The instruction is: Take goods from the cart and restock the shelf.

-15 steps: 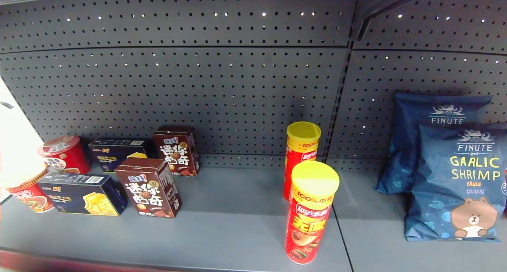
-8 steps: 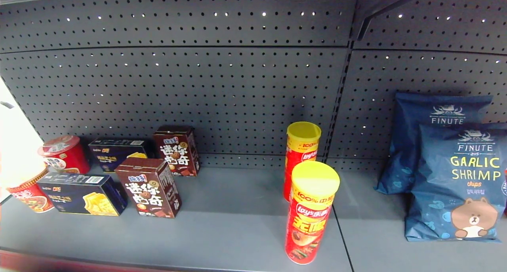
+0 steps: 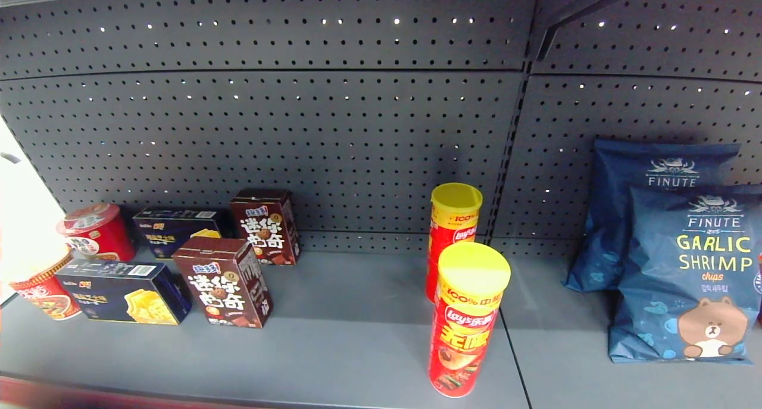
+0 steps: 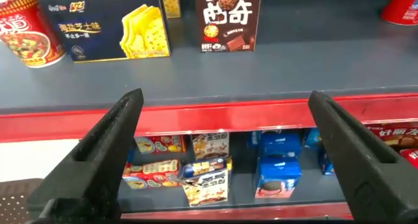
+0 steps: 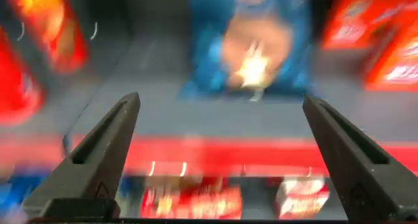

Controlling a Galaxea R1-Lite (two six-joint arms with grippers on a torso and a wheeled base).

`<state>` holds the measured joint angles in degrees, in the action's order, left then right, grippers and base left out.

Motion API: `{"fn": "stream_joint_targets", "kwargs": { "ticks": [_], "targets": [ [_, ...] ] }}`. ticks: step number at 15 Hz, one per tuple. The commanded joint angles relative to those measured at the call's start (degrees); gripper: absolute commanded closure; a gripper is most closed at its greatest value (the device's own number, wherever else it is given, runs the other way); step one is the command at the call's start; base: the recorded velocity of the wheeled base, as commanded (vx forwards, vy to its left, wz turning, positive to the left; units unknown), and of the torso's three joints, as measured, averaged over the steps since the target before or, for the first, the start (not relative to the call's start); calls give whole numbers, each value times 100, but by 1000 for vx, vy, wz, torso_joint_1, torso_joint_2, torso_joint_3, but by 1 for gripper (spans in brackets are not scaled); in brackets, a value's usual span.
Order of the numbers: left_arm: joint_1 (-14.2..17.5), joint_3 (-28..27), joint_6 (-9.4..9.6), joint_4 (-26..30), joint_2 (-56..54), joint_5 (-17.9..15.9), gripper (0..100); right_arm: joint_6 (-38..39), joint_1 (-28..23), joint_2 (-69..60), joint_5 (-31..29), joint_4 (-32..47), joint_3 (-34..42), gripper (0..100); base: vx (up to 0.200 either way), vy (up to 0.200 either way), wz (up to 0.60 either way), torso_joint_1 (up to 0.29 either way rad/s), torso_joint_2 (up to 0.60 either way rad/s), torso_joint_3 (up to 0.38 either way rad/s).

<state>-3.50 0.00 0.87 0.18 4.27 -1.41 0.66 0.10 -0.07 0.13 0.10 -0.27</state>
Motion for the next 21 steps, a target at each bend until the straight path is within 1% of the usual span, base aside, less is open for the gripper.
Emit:
{"fn": "stream_joint_targets", "kwargs": {
  "ticks": [1,3,4,5,6,7,8,9,11,12,21],
  "targets": [
    [-2,-9,-7,-1,30,1,0,-22,-1,7,39,34,0,0,0,0,0,0,0,0],
    [-10,-9,1,-1,30,-8,0,-31,-1,7,39,34,0,0,0,0,0,0,0,0],
    [-10,0,54,8,30,-87,0,-31,-1,7,39,25,0,0,0,0,0,0,0,0],
    [-10,0,124,8,30,-272,0,-31,-1,7,39,34,0,0,0,0,0,0,0,0],
    [-10,0,151,8,30,-280,0,-31,-1,7,39,25,0,0,0,0,0,0,0,0],
    [-2,0,89,8,39,-245,0,-31,-1,7,39,25,0,0,0,0,0,0,0,0],
    [69,-18,28,52,30,10,0,-31,-1,7,39,34,0,0,0,0,0,0,0,0],
    [218,-18,19,52,48,212,0,-31,-1,7,39,25,0,0,0,0,0,0,0,0],
    [244,0,19,-1,-181,27,0,-31,-1,7,39,34,0,0,0,0,0,0,0,0],
    [324,0,-16,8,-427,106,0,-31,-1,7,39,25,0,0,0,0,0,0,0,0],
    [332,0,-51,-1,-427,115,0,-31,-1,7,39,-19,18,0,0,0,0,0,0,0]
  ]
}}
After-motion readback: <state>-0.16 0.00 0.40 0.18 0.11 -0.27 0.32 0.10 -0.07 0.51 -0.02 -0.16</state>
